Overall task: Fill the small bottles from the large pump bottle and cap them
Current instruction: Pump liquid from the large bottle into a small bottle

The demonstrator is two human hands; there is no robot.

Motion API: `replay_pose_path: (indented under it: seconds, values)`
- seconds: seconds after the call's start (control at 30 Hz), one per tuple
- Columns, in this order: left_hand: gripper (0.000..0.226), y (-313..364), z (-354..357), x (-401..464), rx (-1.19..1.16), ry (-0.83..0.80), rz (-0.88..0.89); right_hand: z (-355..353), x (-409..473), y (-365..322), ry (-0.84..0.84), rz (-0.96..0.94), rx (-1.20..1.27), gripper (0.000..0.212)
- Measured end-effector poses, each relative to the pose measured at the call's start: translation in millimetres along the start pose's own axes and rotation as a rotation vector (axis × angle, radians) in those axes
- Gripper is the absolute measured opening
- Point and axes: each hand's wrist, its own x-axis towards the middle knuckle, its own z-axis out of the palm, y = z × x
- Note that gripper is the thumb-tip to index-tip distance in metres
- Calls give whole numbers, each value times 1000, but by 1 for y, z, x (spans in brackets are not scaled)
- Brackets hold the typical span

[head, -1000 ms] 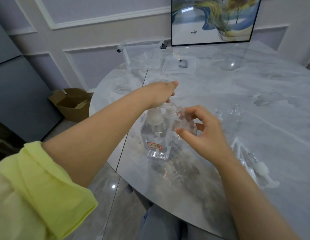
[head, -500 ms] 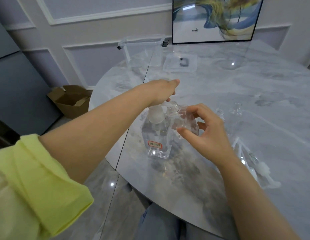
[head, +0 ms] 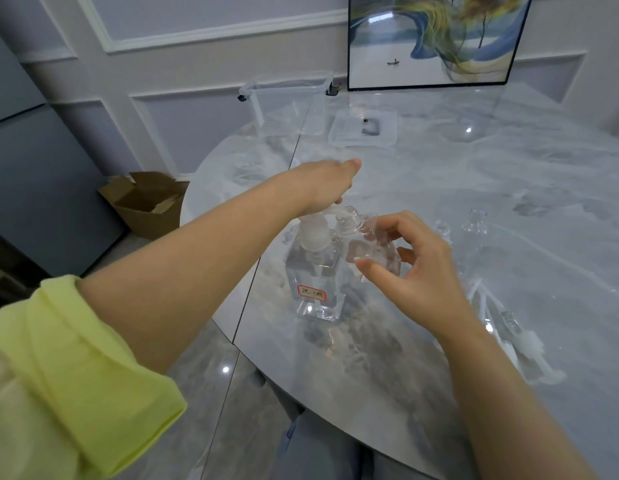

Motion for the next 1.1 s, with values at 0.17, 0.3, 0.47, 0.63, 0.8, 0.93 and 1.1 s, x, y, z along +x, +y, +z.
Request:
replay_pose_path:
  seconds: [0.17,0.3,0.47,0.63,0.8,0.93,1.1]
  values:
    - [61,0,2,0,-20,-18,-16,1,0,0,3,-19,-9,31]
    - [60,2,-1,-1,-32,9,13,-1,0,-3,14,-23,-8,35]
    - [60,1,1,-1,-7,-8,-21,2,0,1,15,10,-10,28]
    - [58,3,2,1,12,-12,0,2,1,1,15,24,-6,27]
    - [56,1,2,0,-9,24,32,2,0,0,17,59,19,29]
    - [59,2,3,-2,6,-16,-4,3,0,1,14,45,-7,28]
    - [56,2,2,-1,-39,61,38,2,0,0,17,-2,-10,27]
